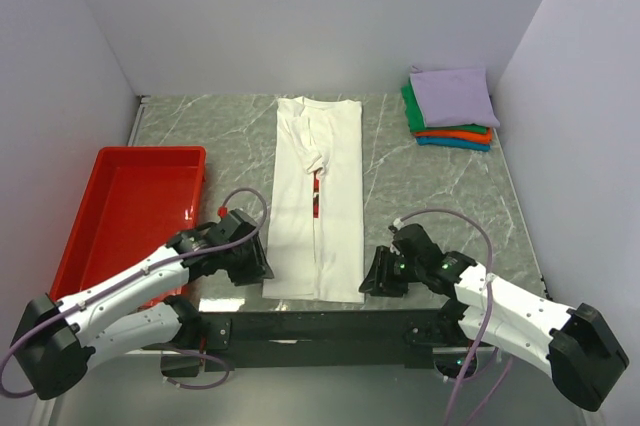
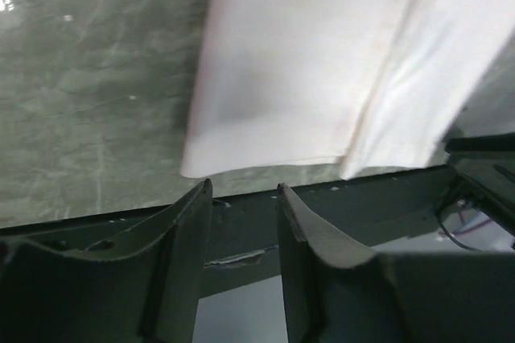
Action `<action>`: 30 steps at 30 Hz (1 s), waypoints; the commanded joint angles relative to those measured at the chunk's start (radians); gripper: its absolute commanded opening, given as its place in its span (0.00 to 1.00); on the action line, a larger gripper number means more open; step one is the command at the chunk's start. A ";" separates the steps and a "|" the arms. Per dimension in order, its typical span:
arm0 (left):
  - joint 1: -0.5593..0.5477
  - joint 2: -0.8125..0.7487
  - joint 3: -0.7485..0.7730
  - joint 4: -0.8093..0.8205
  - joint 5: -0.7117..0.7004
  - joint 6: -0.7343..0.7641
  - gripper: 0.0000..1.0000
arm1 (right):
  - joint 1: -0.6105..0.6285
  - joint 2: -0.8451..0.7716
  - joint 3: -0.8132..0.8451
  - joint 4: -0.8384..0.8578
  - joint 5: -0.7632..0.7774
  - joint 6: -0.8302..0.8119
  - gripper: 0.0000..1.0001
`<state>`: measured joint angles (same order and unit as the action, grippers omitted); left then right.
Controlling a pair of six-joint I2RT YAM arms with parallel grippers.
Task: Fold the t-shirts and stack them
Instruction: Fold the tshirt
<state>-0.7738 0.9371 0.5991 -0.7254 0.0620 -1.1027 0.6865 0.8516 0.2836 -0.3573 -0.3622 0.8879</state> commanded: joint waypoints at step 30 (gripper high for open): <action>-0.036 0.006 -0.265 0.199 -0.034 -0.114 0.24 | -0.005 0.043 -0.153 0.149 -0.063 0.092 0.35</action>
<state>-0.7956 0.9375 0.3676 -0.5415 0.0540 -1.2053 0.6842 0.8803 0.1699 -0.1825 -0.4603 0.9802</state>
